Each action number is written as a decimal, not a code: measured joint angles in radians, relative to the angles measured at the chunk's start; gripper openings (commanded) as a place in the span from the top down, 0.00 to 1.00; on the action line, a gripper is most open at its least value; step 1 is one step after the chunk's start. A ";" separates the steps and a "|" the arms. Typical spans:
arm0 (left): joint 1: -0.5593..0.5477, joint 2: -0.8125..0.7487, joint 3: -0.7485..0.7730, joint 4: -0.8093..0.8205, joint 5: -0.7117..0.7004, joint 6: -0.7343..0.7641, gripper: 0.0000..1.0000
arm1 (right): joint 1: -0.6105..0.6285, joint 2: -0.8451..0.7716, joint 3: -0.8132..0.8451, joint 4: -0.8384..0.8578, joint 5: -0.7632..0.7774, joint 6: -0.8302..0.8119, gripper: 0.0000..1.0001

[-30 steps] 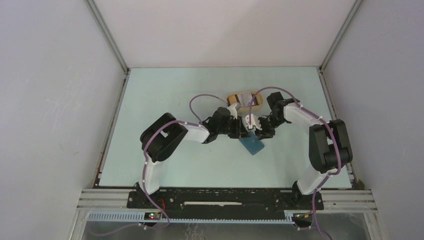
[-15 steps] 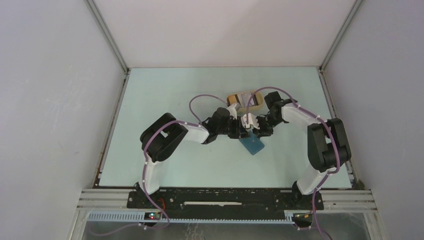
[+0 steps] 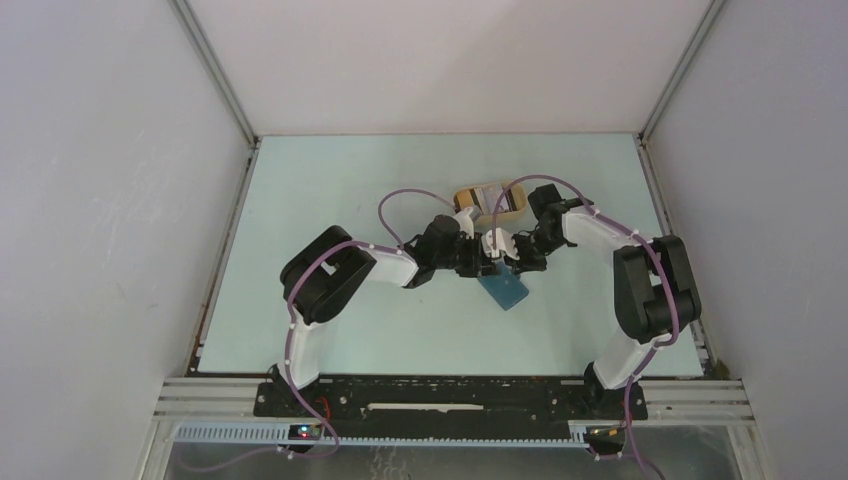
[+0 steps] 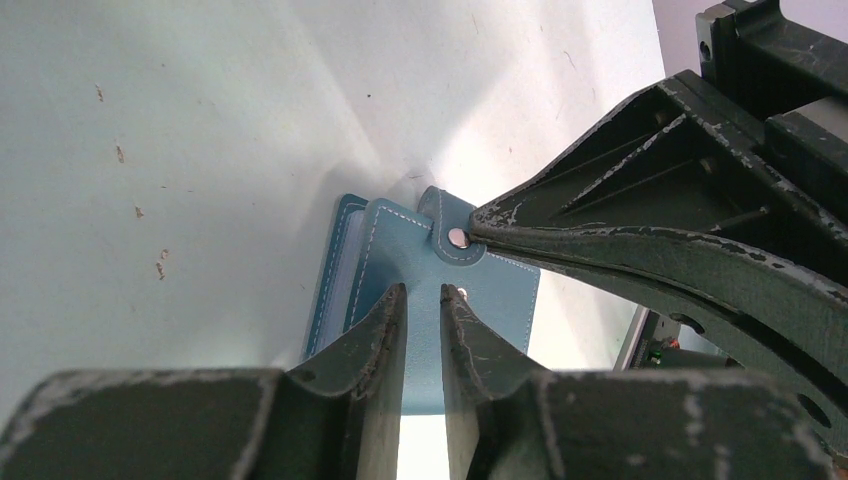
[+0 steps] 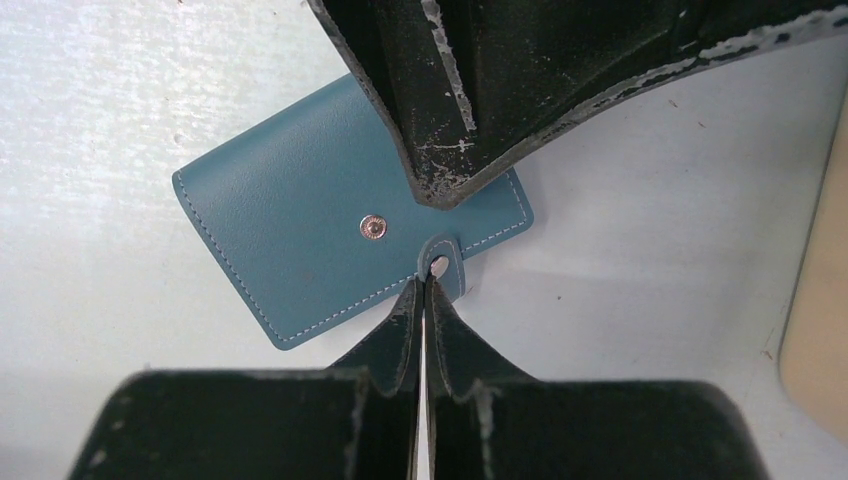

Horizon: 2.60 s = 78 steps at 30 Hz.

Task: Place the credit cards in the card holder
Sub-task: Close the card holder at the center of the board.

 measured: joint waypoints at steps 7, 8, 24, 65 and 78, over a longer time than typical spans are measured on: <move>0.000 0.000 0.000 0.000 0.000 0.000 0.76 | 0.000 -0.003 0.000 0.000 -0.013 0.006 1.00; 0.000 0.000 0.000 0.000 0.000 0.000 0.76 | 0.000 -0.005 0.000 -0.001 -0.018 0.008 1.00; 0.001 0.002 0.000 0.000 0.006 0.000 0.77 | 0.063 -0.058 -0.053 -0.014 0.005 0.021 1.00; -0.001 -0.008 -0.070 0.165 0.094 -0.100 0.86 | 0.111 -0.078 -0.093 0.037 0.068 0.031 1.00; -0.004 0.041 -0.064 0.166 0.108 -0.116 0.91 | 0.114 -0.085 -0.105 0.048 0.069 0.031 1.00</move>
